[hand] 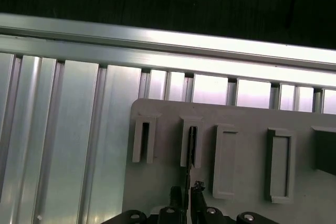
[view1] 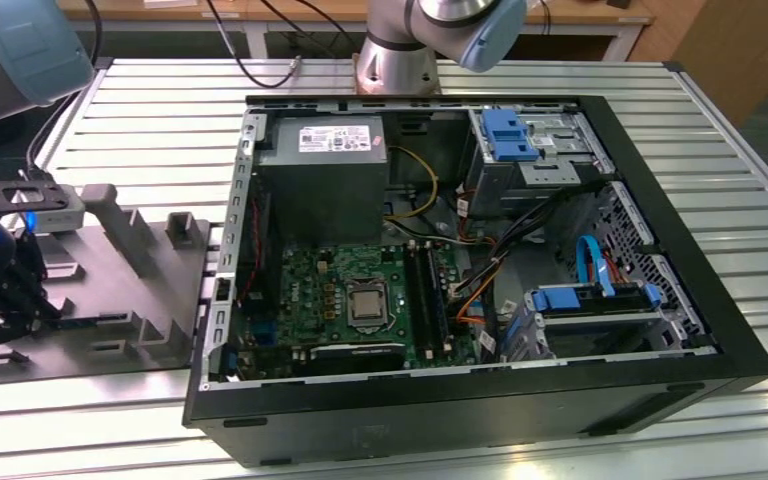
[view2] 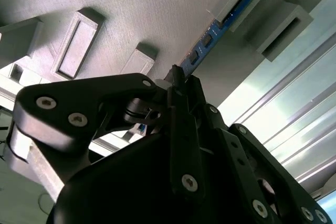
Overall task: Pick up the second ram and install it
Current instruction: 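Pick up the second ram and move it above second insertion slot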
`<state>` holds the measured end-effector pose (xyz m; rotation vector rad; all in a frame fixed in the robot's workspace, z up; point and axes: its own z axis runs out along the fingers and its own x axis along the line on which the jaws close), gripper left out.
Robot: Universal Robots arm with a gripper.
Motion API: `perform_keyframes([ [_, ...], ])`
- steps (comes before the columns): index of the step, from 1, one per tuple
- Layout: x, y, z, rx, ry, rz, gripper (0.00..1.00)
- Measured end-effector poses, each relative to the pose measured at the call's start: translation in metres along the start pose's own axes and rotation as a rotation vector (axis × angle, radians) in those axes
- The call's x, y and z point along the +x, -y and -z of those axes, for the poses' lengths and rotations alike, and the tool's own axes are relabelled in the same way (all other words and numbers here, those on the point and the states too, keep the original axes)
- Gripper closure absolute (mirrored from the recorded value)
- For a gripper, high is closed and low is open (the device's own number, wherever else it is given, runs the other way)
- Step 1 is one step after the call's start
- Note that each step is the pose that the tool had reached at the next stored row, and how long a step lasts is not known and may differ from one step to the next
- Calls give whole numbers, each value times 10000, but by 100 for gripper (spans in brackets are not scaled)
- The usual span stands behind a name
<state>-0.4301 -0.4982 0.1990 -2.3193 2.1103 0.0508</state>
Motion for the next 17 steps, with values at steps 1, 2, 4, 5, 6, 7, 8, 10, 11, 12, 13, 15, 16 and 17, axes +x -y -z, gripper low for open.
perform_keyframes([
  [1,0,0,0,0,0,0,79],
  [2,0,0,0,0,0,0,79],
  [4,0,0,0,0,0,0,79],
  [5,0,0,-1,0,0,0,79],
  [6,0,0,-1,0,0,0,79],
  [7,0,0,-1,1,0,0,79],
  [8,0,0,-1,0,0,0,80],
  [10,0,0,-1,0,0,-1,87],
  [11,0,0,-1,0,0,-1,87],
  [12,0,0,-1,0,0,0,87],
  [13,0,0,-1,0,-1,0,87],
  [15,0,0,-2,0,0,0,87],
  [16,0,0,-2,0,0,0,87],
  [17,0,0,-2,0,0,0,87],
])
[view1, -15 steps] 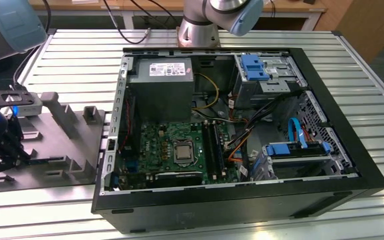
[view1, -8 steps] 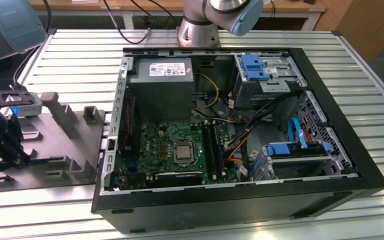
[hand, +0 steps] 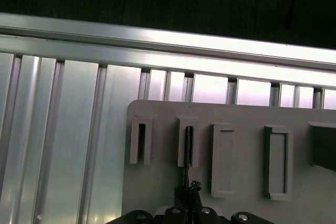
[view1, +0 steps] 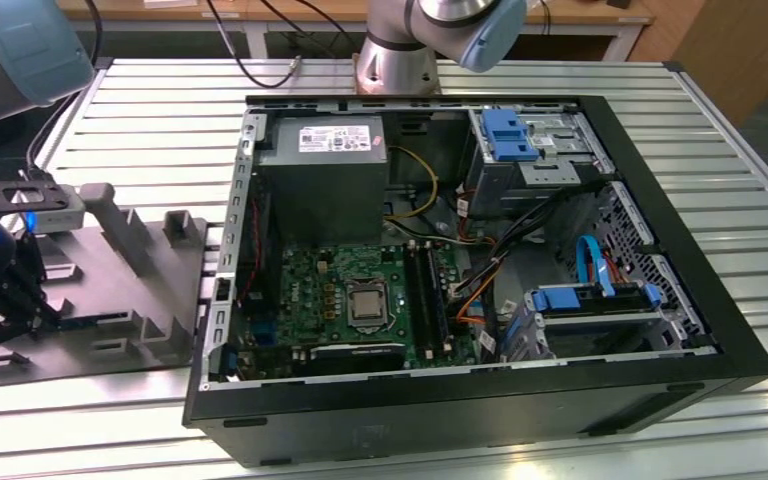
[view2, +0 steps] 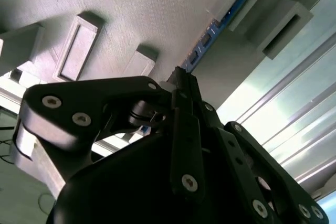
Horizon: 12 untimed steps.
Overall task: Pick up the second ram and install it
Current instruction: 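Pick up the second ram and move it above second insertion slot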
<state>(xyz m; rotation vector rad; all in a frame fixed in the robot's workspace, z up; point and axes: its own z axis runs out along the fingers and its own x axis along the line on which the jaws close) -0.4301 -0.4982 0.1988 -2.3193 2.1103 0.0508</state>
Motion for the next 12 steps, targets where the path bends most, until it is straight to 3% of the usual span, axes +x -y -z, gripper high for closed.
perform_keyframes([
  [9,0,0,-14,25,16,-984,87],
  [12,0,0,-15,28,18,-1029,87],
])
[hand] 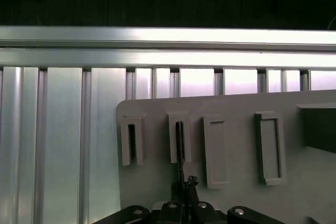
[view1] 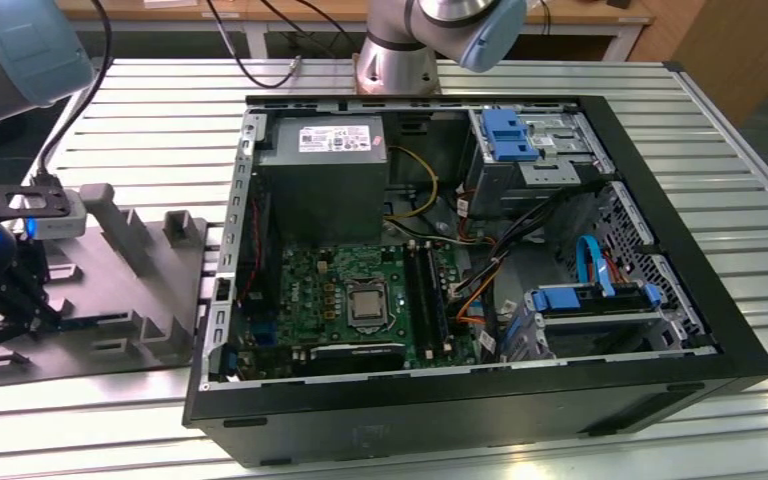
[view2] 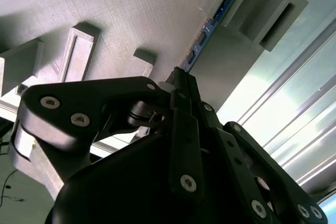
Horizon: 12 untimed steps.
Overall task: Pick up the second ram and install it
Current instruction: 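Pick up the second ram and move it above second insertion slot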
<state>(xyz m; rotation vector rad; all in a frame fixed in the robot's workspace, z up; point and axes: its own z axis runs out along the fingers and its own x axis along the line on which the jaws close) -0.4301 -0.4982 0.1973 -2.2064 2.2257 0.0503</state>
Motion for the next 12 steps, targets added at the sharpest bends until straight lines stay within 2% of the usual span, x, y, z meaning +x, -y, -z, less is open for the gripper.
perform_keyframes([
  [12,0,0,0,1,0,-40,88],
])
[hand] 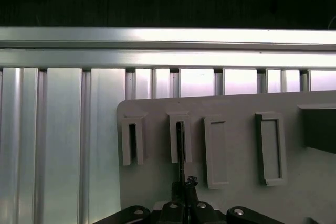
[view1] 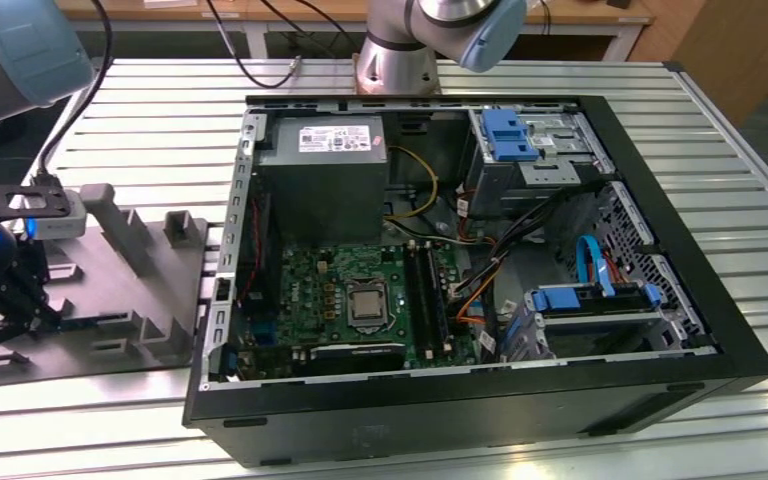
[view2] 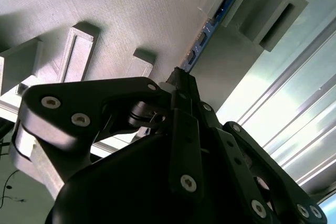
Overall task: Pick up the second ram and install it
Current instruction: 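Pick up the second ram and move it above second insertion slot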
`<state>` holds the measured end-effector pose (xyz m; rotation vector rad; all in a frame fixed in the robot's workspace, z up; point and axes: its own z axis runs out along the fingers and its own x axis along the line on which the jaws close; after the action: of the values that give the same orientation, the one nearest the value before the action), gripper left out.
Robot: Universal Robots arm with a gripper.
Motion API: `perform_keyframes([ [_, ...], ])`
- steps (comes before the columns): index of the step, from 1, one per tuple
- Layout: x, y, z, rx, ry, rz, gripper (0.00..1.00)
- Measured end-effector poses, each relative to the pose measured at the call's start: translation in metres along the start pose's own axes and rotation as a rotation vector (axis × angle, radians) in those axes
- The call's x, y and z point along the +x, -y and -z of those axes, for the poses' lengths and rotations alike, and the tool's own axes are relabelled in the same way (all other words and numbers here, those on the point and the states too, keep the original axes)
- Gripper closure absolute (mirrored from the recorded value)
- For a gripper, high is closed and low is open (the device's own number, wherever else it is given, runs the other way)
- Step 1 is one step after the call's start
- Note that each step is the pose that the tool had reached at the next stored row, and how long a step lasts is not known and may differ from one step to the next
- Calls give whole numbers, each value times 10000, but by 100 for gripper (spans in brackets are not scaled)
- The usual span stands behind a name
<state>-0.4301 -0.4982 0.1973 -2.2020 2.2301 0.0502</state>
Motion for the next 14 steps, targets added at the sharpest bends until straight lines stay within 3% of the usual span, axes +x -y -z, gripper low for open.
perform_keyframes([
  [3,0,0,-1,6,4,-287,88],
  [10,0,0,-2,8,6,-294,88],
  [14,0,0,-2,15,10,-522,88],
])
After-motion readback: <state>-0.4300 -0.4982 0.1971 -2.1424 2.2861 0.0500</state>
